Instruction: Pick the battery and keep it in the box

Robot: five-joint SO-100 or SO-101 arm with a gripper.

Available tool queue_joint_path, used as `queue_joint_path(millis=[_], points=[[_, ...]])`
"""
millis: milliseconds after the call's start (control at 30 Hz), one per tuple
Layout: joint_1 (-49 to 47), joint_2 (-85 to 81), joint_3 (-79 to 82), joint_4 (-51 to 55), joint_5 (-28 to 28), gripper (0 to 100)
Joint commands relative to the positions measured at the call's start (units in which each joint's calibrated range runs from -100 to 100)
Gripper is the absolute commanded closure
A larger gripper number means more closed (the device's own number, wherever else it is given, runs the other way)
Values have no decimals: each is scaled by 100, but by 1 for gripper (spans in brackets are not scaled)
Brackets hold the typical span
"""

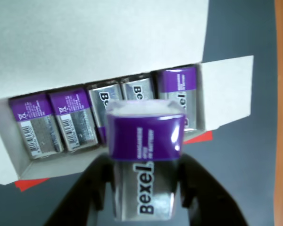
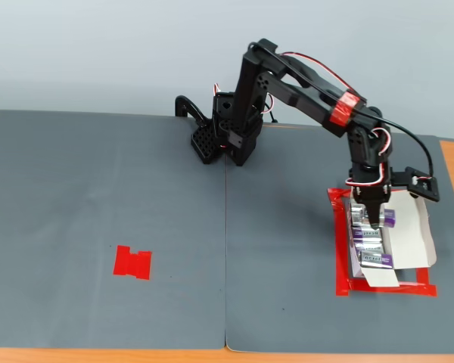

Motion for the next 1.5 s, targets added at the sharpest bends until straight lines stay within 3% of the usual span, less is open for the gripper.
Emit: queue_joint_path(millis=[0, 1000, 1267, 1467], points=[[-58, 89, -412, -38, -15, 93], [-177, 928, -375, -429, -20, 92], [-177, 869, -366, -412, -369, 72], [-147, 835, -421, -403, -375, 72]])
